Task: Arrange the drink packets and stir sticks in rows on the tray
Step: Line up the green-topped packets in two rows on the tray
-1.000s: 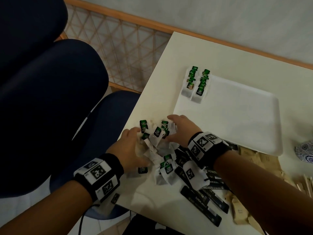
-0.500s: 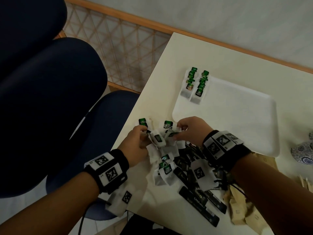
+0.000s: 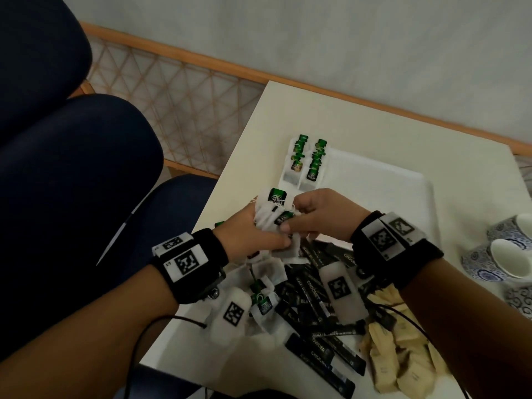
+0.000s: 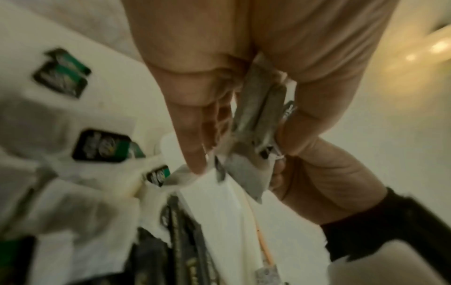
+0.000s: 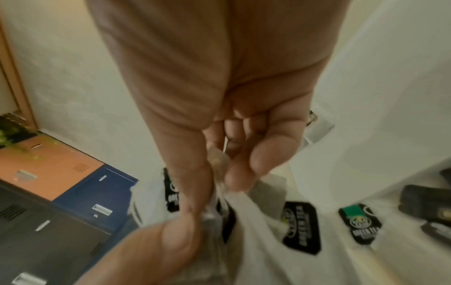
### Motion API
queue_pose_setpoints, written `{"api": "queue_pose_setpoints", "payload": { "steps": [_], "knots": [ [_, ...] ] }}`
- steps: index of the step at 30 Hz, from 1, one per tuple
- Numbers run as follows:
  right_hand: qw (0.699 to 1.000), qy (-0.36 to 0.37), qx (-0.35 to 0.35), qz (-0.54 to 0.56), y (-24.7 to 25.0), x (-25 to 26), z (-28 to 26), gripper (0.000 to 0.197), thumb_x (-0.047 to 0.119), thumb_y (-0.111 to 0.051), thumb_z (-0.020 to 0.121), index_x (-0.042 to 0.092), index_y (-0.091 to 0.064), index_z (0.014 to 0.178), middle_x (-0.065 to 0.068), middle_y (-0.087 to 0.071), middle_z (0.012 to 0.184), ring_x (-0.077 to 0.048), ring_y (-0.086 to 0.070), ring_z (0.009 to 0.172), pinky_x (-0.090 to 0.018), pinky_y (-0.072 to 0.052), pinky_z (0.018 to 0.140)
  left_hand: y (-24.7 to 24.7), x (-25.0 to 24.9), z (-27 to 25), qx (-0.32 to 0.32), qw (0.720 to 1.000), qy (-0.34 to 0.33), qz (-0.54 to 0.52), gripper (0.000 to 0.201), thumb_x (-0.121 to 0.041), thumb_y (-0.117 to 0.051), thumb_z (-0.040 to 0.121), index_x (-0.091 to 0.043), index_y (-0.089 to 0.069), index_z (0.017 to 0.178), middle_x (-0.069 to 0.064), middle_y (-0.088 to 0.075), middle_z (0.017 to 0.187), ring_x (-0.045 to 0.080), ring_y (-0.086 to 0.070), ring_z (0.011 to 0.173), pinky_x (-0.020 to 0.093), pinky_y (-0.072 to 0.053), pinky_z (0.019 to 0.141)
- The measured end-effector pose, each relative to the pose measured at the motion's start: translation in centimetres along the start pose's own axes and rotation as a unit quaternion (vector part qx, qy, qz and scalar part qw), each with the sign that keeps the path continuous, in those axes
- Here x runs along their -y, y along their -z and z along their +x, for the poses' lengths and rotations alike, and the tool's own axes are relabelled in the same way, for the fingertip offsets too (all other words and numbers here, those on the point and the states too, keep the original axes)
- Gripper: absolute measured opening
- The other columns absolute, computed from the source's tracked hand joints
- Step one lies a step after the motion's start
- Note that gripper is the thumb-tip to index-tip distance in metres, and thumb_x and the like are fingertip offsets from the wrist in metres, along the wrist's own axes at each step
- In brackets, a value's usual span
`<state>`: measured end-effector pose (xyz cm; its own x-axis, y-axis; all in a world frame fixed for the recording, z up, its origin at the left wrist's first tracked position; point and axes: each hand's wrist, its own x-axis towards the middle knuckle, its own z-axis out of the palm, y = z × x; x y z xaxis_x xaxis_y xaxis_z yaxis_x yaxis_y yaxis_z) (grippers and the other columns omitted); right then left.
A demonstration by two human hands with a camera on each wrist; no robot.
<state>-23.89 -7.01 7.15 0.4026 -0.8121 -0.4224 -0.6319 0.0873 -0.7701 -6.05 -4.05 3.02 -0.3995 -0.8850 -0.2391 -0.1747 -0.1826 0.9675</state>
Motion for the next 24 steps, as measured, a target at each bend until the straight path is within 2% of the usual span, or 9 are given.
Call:
{"api": "queue_pose_setpoints", "payload": {
  "steps": [2,3,6,9,13,16,18,20,24],
  "knots": [
    [0.999,0.008,-0.024,0.038,0.1,-0.1,0.1,0.013,0.018,-0.077,0.079,0.018,-0.063,0.079,0.011,-0.057,0.053,-0.013,-0.059,0.059,-0.027,-0.052,0.060,-0.5,-0.4,0.5,0.009,0.998,0.023,-0.060,0.027,0.012,-0.057,0.084,-0.012,-0.060,0.097,-0.003,-0.065,0.073,0.011,-0.060,0.063,0.019,-0.048,0.051],
    [0.998,0.010,-0.044,0.048,0.2,-0.2,0.2,0.016,0.018,-0.076,0.079,0.019,-0.062,0.089,0.013,-0.057,0.053,-0.013,-0.060,0.059,-0.026,-0.052,0.059,-0.7,-0.4,0.6,0.016,0.994,0.041,-0.097,0.028,0.014,-0.052,0.087,-0.011,-0.060,0.096,0.000,-0.067,0.072,0.013,-0.063,0.063,0.020,-0.049,0.049],
    [0.996,0.016,-0.077,0.041,0.9,-0.5,0.4,0.040,0.023,-0.077,0.079,0.019,-0.059,0.114,0.010,-0.058,0.066,-0.013,-0.062,0.060,-0.026,-0.051,0.057,-0.6,0.0,1.7,0.017,0.989,0.069,-0.131,0.025,0.005,-0.055,0.090,-0.009,-0.061,0.110,0.011,-0.070,0.092,0.027,-0.069,0.082,0.033,-0.058,0.062],
    [0.996,0.021,-0.085,0.025,1.7,-0.5,0.7,0.046,0.030,-0.082,0.072,0.035,-0.056,0.110,0.008,-0.060,0.082,-0.009,-0.062,0.062,-0.024,-0.051,0.057,-0.5,-0.4,2.8,0.008,0.988,0.076,-0.133,0.020,0.003,-0.058,0.089,-0.006,-0.061,0.107,0.008,-0.066,0.078,0.019,-0.064,0.067,0.031,-0.055,0.061],
    [0.996,0.010,-0.084,-0.040,2.3,-0.9,1.7,0.064,0.038,-0.083,0.067,0.037,-0.050,0.122,0.011,-0.058,0.091,-0.005,-0.058,0.075,-0.026,-0.047,0.071,-0.2,-0.9,4.2,-0.035,0.981,0.080,-0.173,0.021,0.009,-0.057,0.086,-0.006,-0.063,0.098,0.009,-0.068,0.077,0.018,-0.069,0.067,0.031,-0.058,0.058],
    [0.998,-0.019,-0.051,-0.028,2.4,-1.8,2.8,0.079,0.041,-0.084,0.065,0.035,-0.043,0.132,0.010,-0.060,0.104,-0.010,-0.063,0.089,-0.032,-0.052,0.086,0.3,-0.4,5.1,-0.053,0.970,0.099,-0.216,0.024,0.006,-0.057,0.087,-0.005,-0.063,0.108,0.014,-0.070,0.086,0.022,-0.070,0.073,0.033,-0.058,0.059],
    [0.999,-0.027,0.001,0.017,2.1,-2.4,3.3,0.086,0.030,-0.086,0.065,0.033,-0.039,0.137,0.004,-0.063,0.112,-0.015,-0.067,0.094,-0.039,-0.053,0.091,0.7,-0.2,5.6,-0.061,0.962,0.107,-0.243,0.026,0.003,-0.058,0.087,-0.003,-0.063,0.112,0.018,-0.071,0.092,0.026,-0.070,0.078,0.035,-0.059,0.062],
    [0.996,-0.030,0.029,0.073,1.8,-3.1,3.8,0.086,0.016,-0.085,0.067,0.032,-0.038,0.137,-0.002,-0.066,0.111,-0.021,-0.069,0.092,-0.041,-0.055,0.087,1.1,0.1,6.0,-0.067,0.956,0.115,-0.262,0.022,-0.001,-0.059,0.088,-0.005,-0.064,0.108,0.014,-0.071,0.086,0.022,-0.070,0.074,0.033,-0.059,0.059],
    [0.996,-0.041,-0.001,0.081,1.8,-3.5,4.5,0.062,0.008,-0.078,0.074,0.032,-0.048,0.122,-0.005,-0.065,0.087,-0.018,-0.060,0.072,-0.027,-0.048,0.060,2.1,0.7,6.6,-0.083,0.951,0.128,-0.269,0.021,-0.003,-0.062,0.087,-0.007,-0.065,0.107,0.010,-0.072,0.086,0.021,-0.070,0.074,0.033,-0.060,0.060]
  ]
}}
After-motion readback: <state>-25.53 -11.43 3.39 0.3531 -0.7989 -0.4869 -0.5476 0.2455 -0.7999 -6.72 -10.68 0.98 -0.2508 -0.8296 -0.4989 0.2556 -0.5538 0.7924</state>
